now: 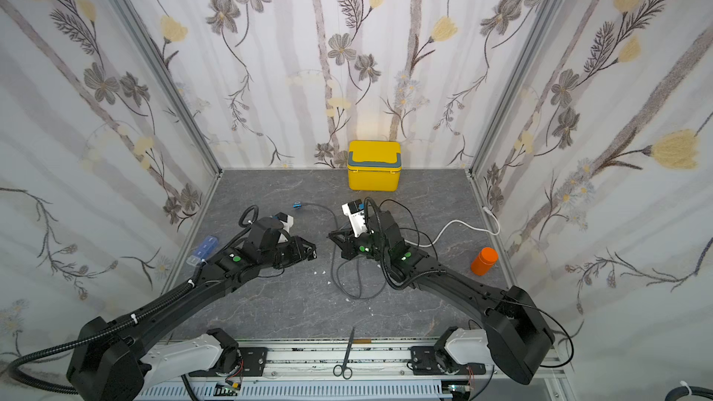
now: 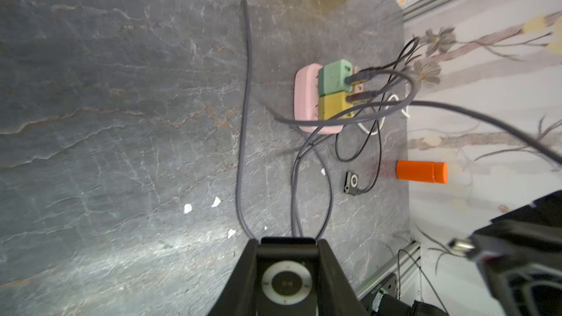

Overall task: Charge mp3
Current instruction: Insert the charging cable into the MP3 player.

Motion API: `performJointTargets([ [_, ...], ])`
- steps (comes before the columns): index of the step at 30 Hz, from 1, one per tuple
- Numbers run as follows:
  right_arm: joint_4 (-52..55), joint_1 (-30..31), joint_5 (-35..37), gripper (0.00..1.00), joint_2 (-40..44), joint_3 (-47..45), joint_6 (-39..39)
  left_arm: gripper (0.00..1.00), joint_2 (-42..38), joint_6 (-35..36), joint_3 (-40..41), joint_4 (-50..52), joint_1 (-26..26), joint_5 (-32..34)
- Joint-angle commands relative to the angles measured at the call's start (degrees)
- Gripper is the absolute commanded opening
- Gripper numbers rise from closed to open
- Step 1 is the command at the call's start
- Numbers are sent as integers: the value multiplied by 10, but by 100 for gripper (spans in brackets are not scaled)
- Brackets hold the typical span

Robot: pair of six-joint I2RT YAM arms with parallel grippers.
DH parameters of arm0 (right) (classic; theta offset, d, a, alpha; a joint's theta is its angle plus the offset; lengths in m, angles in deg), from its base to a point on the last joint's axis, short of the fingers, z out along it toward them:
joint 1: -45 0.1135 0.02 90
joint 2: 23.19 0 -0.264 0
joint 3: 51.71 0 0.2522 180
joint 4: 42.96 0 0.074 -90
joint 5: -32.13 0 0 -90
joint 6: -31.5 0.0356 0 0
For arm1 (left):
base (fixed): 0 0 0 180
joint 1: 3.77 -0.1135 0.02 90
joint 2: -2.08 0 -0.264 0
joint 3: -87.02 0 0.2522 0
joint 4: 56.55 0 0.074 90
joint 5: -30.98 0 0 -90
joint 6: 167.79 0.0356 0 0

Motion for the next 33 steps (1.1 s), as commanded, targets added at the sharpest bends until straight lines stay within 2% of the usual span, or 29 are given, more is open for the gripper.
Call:
performJointTargets([
  [1,-31,18,33,0,-9,14,10,22,-3,-17,0,-61,0,23],
  [7,-34,46,39,0,-29,16,15,23,-4,-21,4,-87,-2,7],
  [33,-49,50,10,0,-60,18,38,22,-14,-16,-9,-67,-8,-9],
])
